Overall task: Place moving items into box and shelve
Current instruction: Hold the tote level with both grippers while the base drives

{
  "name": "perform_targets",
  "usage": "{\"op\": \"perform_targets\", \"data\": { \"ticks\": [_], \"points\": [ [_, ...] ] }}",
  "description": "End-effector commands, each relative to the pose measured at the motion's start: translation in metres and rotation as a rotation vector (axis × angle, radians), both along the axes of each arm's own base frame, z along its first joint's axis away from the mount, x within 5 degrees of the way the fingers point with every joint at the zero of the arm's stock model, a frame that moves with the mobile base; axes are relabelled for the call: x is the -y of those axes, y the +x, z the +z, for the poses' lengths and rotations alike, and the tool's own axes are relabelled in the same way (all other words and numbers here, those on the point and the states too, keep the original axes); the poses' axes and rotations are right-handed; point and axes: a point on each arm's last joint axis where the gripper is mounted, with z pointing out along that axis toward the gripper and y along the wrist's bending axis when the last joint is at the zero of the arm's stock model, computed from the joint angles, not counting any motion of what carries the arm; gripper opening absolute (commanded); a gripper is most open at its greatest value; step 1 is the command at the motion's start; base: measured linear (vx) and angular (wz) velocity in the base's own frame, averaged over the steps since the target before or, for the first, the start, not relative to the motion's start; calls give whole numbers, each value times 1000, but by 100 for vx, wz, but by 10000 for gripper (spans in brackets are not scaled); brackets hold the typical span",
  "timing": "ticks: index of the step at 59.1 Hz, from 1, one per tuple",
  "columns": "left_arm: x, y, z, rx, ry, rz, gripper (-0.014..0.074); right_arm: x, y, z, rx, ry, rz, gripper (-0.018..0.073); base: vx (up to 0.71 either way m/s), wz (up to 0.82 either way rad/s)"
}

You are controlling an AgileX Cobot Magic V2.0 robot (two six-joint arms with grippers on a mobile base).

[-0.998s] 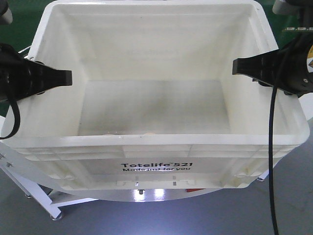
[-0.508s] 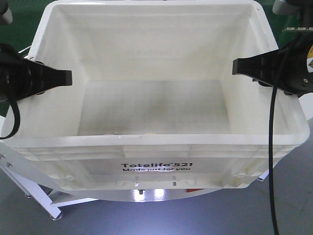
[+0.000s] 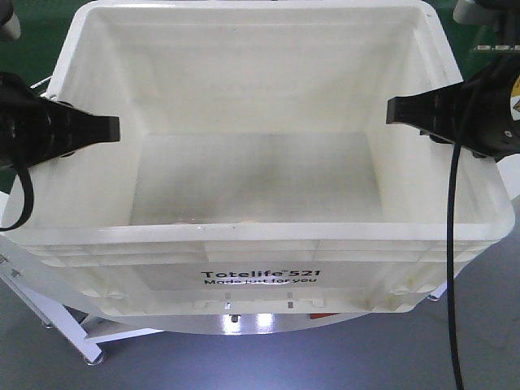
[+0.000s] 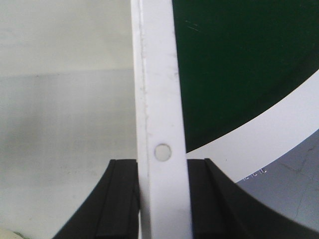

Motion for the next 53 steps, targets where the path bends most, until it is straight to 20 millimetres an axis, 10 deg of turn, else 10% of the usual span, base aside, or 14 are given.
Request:
{"op": "perform_targets", "data": {
  "ticks": [1,53],
  "points": [
    [1,-1,31,198,-48,-59,109,5,-1,25,147,-4,26,-11,0,0],
    [1,-1,32,199,-48,-59,109,5,-1,25,148,-3,27,-11,-4,18]
  ]
}}
